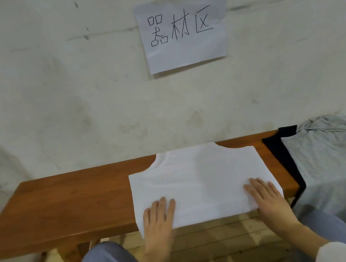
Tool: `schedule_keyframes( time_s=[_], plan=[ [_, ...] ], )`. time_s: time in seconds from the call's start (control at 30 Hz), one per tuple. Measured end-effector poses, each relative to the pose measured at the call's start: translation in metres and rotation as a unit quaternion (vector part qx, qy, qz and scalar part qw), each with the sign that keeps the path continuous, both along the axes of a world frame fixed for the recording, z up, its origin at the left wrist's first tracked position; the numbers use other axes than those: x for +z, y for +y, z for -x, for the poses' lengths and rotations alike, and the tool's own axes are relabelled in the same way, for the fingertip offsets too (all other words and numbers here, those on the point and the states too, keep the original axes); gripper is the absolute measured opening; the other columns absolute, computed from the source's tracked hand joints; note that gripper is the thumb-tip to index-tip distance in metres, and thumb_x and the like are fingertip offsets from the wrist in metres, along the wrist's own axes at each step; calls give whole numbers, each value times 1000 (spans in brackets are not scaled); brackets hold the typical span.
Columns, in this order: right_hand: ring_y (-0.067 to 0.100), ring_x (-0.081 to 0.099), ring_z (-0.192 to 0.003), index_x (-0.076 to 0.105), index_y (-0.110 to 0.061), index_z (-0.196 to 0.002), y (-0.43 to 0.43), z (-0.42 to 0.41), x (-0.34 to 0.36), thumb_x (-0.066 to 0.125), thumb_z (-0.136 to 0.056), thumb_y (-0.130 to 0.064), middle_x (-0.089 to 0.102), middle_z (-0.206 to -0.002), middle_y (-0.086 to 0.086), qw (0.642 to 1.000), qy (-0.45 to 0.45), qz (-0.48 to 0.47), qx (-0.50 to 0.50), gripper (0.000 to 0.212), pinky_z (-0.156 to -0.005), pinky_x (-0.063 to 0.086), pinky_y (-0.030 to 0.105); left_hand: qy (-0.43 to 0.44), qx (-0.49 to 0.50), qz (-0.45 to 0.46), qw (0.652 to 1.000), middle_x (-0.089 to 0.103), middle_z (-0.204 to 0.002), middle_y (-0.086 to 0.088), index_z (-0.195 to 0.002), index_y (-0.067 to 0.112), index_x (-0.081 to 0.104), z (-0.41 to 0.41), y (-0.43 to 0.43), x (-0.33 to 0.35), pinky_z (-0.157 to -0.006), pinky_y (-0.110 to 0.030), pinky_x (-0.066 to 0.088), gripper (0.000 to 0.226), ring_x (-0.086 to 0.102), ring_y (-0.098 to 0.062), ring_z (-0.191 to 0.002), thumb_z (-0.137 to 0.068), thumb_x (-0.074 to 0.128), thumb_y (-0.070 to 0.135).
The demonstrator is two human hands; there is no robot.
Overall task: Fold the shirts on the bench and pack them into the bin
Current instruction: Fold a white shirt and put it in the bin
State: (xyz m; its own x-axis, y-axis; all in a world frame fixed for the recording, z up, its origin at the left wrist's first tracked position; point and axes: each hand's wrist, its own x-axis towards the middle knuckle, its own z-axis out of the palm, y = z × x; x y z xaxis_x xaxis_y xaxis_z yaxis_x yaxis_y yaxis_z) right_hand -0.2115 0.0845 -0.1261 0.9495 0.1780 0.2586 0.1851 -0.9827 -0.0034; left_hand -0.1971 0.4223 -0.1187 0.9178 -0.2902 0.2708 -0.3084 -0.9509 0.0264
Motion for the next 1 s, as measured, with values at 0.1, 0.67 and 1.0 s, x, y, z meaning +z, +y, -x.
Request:
schedule_keyframes(
  time_s=[0.1, 0.67, 1.0],
  plan=[
    [31, 58, -108, 53, -11, -114, 1, 7, 6, 56, -82, -14, 60, -116, 13, 990, -125, -53, 27, 32, -92, 51, 45, -24, -15, 7, 1000, 62, -119, -12, -129, 16, 45, 3, 8, 2, -87, -45, 51, 114, 46, -28, -110, -24, 81, -7],
    [34, 55, -105, 52, -12, -117, 13, 19, 17, 45, -99, -25, 59, -110, 15, 360, 123, -860, -340, 23, -99, 42, 53, 260, 340, 875, 227, 49, -121, -14, -122, 14, 46, 21, 21, 20, -110, -48, 31, 28, 45, -33, -118, -101, 36, 30],
    [21, 57, -81, 51, -6, -114, 7, 24, 30, 56, -94, -16, 58, -89, 9, 306, 122, -878, -348, 23, -67, 47, 33, 134, 407, 765, 480, 57, -86, -9, -108, 10, 54, 38, 22, 15, -61, -29, 40, 12, 49, -19, -68, -96, 53, 12]
  ],
)
